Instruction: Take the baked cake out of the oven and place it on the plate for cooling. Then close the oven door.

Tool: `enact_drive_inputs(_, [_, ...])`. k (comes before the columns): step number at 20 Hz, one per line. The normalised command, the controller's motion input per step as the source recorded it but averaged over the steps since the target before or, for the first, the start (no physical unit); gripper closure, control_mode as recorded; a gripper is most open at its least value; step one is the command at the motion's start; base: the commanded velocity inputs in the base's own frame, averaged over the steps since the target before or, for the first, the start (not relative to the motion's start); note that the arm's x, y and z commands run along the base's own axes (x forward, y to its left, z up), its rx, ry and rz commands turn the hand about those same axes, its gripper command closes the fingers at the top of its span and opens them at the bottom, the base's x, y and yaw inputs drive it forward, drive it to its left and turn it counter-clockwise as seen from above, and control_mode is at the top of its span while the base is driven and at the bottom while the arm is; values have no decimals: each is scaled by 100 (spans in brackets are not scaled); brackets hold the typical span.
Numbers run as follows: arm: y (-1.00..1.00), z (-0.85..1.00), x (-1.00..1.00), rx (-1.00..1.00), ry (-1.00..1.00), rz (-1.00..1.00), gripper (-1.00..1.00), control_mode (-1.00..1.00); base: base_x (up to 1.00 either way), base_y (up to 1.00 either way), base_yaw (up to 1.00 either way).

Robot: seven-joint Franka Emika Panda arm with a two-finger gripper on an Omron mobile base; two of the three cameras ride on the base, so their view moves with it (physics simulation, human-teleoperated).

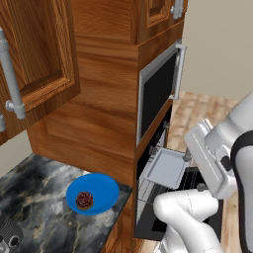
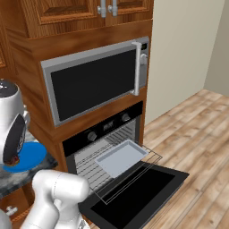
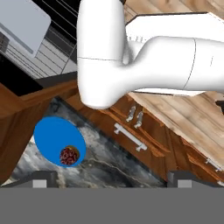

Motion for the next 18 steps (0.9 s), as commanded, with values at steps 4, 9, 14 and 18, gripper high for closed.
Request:
enact_drive_inputs(4, [-55, 14, -15, 2, 1, 0, -100, -100, 0, 0, 0])
enact_drive_inputs(9, [-52, 9, -6, 2, 3, 0, -100, -100, 0, 0, 0])
enact_drive_inputs(14, [-45, 0, 1, 1, 5, 0, -100, -100, 0, 0, 0])
enact_drive_inputs(18, [-35, -2, 9, 0, 4, -1, -100, -100, 0, 0, 0])
